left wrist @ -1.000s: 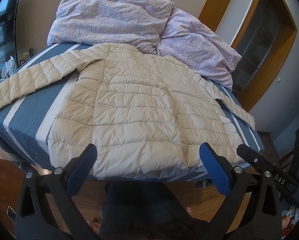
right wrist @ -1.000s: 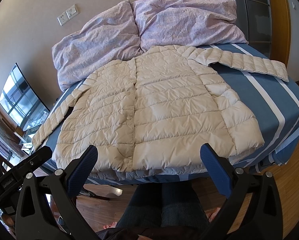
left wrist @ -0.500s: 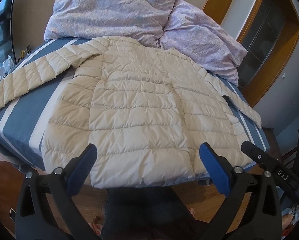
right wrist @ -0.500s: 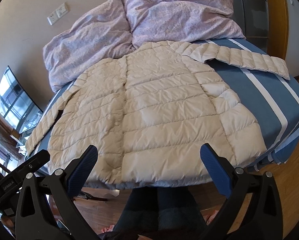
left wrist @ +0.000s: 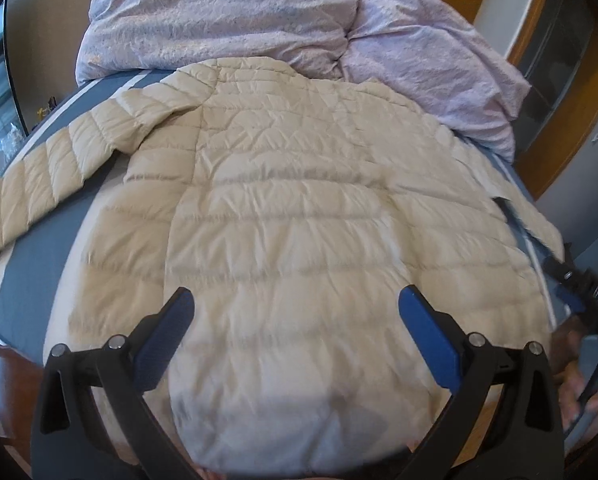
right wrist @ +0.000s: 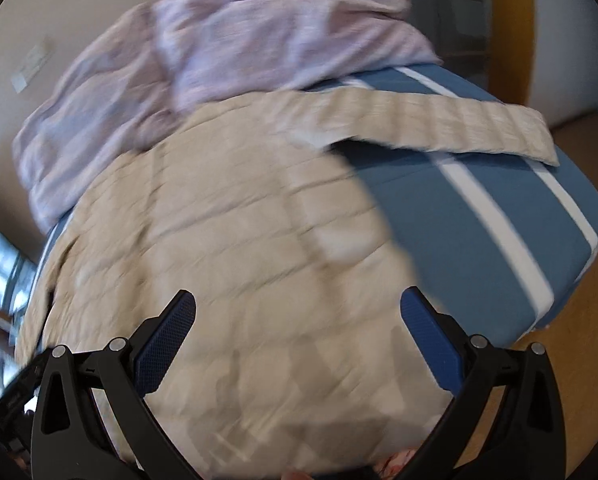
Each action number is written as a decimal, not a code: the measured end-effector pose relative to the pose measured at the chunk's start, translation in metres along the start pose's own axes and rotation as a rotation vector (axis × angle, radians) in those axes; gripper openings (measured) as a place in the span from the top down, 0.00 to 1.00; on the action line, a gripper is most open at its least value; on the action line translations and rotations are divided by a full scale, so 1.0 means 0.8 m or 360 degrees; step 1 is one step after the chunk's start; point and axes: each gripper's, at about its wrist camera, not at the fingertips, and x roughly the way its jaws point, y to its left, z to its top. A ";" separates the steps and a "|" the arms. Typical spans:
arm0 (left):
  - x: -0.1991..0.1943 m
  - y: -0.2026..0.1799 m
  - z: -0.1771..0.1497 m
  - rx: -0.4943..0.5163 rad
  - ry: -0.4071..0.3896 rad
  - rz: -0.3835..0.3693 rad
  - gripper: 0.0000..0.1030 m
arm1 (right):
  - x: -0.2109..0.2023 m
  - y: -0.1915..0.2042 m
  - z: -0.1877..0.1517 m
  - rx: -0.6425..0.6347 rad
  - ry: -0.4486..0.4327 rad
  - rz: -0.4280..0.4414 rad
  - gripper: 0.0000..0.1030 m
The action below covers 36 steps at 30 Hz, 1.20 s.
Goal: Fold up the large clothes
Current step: 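Reach the right tool to the jacket sleeve cuff and grasp it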
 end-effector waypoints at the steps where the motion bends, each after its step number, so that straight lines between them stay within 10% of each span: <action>1: 0.008 0.003 0.008 -0.0001 0.0006 0.0027 0.02 | 0.006 -0.012 0.010 0.0038 0.0004 -0.0020 0.01; 18: 0.102 0.030 0.071 0.0138 0.0044 0.0448 0.02 | 0.087 -0.316 0.158 0.0801 -0.0054 -0.0528 0.22; 24: 0.112 0.035 0.072 0.0146 0.0045 0.0507 0.02 | 0.093 -0.341 0.154 0.0866 -0.0068 -0.0499 0.39; 31: 0.118 0.031 0.067 0.0192 0.0058 0.0540 0.02 | 0.102 -0.335 0.156 0.0822 -0.0047 -0.0417 0.83; 36: 0.121 0.035 0.065 0.0195 0.0078 0.0512 0.02 | 0.089 -0.289 0.179 0.0609 -0.0113 -0.0563 0.89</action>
